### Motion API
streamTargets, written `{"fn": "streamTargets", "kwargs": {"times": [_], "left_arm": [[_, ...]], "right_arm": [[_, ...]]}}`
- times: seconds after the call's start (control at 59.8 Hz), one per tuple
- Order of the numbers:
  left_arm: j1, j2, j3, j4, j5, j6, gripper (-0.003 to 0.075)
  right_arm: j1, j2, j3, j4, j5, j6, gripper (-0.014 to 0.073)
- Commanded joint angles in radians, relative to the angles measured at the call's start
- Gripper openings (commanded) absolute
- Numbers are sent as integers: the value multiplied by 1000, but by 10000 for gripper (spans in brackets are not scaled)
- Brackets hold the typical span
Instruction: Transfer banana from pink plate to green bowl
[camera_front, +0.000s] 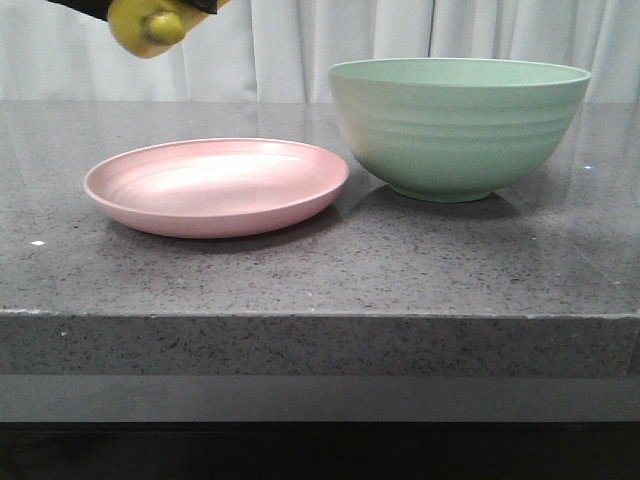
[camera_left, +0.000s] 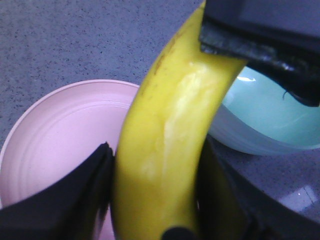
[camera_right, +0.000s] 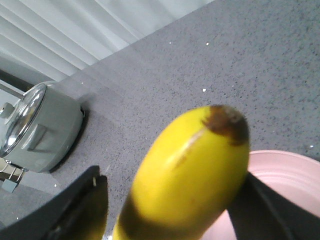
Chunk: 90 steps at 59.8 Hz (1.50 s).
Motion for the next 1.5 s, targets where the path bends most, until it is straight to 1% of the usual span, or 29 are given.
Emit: {"fn": "streamTargets", "kwargs": {"times": [0.0, 0.084, 0.217, 0.301, 0.368, 0.401, 0.518, 0.568, 0.602, 0.819, 0.936, 1.019, 1.12, 1.27, 1.387, 1.487], "left_arm": [[-8, -38, -28, -20, -83, -8, 237], [-8, -38, -28, -20, -83, -8, 237], [-8, -38, -28, -20, -83, -8, 239], [-8, -38, -28, -18, -83, -8, 260], [-8, -38, -28, -12, -83, -6, 307], [-8, -38, -28, -12, -83, -6, 348], [-8, -38, -28, -10, -81, -6, 526], [-8, -38, -28, -10, -73, -6, 582], [-8, -38, -30, -10, -63, -6, 599], [-5, -116, -30, 75, 26, -6, 602], [13, -168, -28, 99, 59, -6, 602], [30, -177, -28, 104, 61, -6, 602], [50, -177, -28, 112, 61, -6, 602], [57, -177, -28, 123, 56, -6, 602], [57, -177, -28, 122, 54, -6, 602], [57, -177, -28, 122, 54, -6, 602]], "right_arm": [[3, -38, -42, 6, -32, -10, 490], [3, -38, -42, 6, -27, -10, 423], [3, -38, -42, 6, -17, -10, 227], [2, -38, -42, 6, -17, -10, 133], [2, -38, -42, 6, -17, -10, 94], [2, -38, -42, 6, -17, -10, 87], [2, -38, -42, 6, -17, -10, 87], [2, -38, -42, 6, -17, -10, 87], [2, -38, -42, 6, -17, -10, 87], [-5, -38, -42, -10, -32, -12, 87], [-41, -40, -61, -49, -17, -55, 87], [-87, -51, -96, -50, 44, -81, 90], [-146, -70, -150, -56, 99, -83, 90], [-269, -99, -218, -108, 181, -91, 90], [-358, -105, -229, -161, 239, -92, 90], [-399, -87, -227, -197, 268, -92, 90]]}}
